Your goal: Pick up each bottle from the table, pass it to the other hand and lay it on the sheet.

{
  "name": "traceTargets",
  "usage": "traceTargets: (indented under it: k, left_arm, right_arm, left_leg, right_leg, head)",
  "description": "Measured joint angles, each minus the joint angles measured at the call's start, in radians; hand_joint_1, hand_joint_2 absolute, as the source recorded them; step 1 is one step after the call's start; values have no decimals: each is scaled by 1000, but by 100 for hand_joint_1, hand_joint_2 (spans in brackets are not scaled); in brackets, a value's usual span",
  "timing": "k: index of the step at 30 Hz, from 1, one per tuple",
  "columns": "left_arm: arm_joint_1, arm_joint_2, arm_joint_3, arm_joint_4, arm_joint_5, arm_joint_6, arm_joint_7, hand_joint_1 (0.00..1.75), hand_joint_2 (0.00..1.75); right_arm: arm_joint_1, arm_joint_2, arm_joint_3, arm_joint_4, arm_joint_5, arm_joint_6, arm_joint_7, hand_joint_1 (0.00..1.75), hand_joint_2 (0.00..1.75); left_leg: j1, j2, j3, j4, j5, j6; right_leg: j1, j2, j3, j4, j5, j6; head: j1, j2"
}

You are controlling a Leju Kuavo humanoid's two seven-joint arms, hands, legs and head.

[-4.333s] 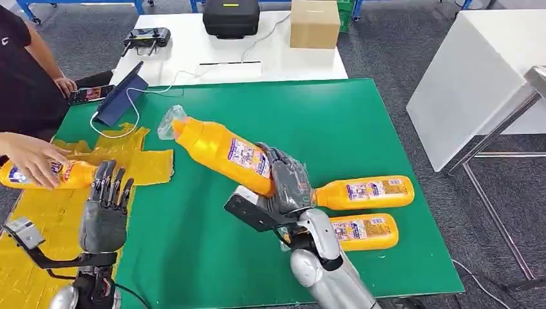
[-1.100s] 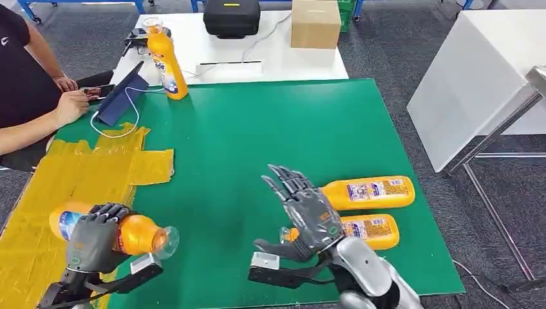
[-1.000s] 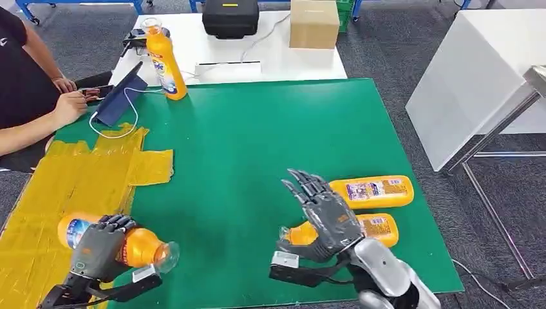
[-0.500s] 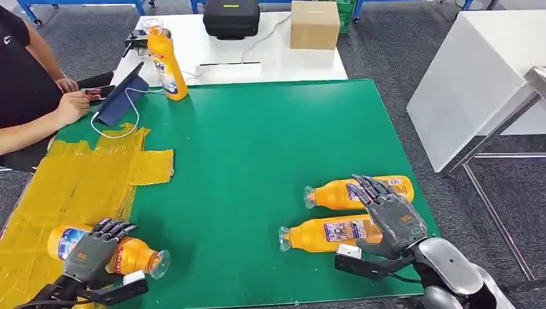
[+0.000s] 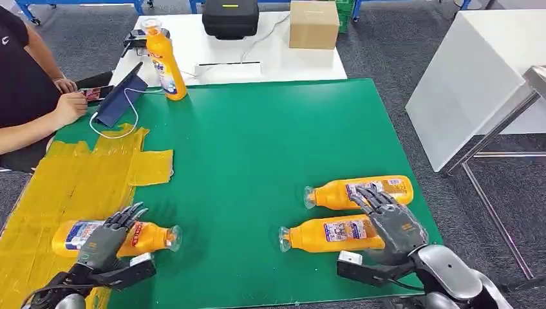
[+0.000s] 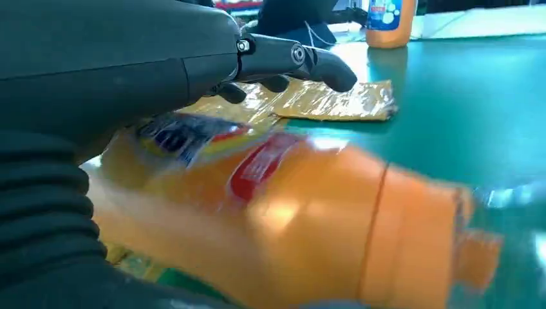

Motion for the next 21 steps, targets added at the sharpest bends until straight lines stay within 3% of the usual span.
traceTargets:
  k: [14,21]
  left_arm:
    - [-16,-193,56,-184,348,-55,-36,0,0]
    - [10,-283,85,-311,658,-167,-54,0,0]
  right_arm:
    - [88,13,158,63,50,-93,134,0,175]
    - [139,-40,241,76,34,-198,283,0,175]
  left_leg:
    - [0,0,-1,0,-1,1]
    - [0,0,-1,0,-2,2]
  right_leg:
    - [0,0,-1,0,0,0]
    - [0,0,-1,0,0,0]
  head:
    - [0,0]
    - [0,0]
